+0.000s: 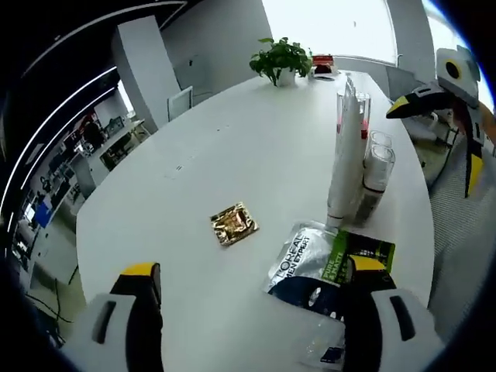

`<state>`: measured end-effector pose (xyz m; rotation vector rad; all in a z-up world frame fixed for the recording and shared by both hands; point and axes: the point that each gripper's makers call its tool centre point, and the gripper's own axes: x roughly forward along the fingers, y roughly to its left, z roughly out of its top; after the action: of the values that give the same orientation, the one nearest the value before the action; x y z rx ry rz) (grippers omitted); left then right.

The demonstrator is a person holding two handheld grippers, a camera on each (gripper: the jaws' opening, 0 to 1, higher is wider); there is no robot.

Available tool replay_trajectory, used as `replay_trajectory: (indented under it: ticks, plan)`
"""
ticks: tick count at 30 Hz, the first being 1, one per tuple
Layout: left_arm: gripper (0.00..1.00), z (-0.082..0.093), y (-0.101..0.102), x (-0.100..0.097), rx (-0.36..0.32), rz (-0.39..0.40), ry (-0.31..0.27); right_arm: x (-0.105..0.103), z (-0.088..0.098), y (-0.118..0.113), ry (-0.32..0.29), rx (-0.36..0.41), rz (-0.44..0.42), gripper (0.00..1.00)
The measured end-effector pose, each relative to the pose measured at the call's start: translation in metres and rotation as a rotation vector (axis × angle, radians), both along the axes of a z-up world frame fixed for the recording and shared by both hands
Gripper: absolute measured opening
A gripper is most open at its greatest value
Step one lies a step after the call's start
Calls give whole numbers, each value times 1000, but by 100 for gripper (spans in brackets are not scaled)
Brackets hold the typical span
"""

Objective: Arrange the skincare products in the storage area until every visible bottle or jar stands upright without overlapping.

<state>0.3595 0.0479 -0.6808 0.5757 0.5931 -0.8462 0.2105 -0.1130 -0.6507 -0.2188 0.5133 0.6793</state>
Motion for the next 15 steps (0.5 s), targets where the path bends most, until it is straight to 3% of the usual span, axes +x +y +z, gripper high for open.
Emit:
replay_trajectory:
  ticks: [3,11,15]
  plan:
    - [91,-3,-3,7,17,-20,6,0,-2,-2,8,1,-11,100]
    - [85,-14,-17,13,81,-177,19,1,-7,-2,16,0,-16,100]
    - [79,-21,-19,28,134,-242,5,2,-9,-2,23,2,-19,100]
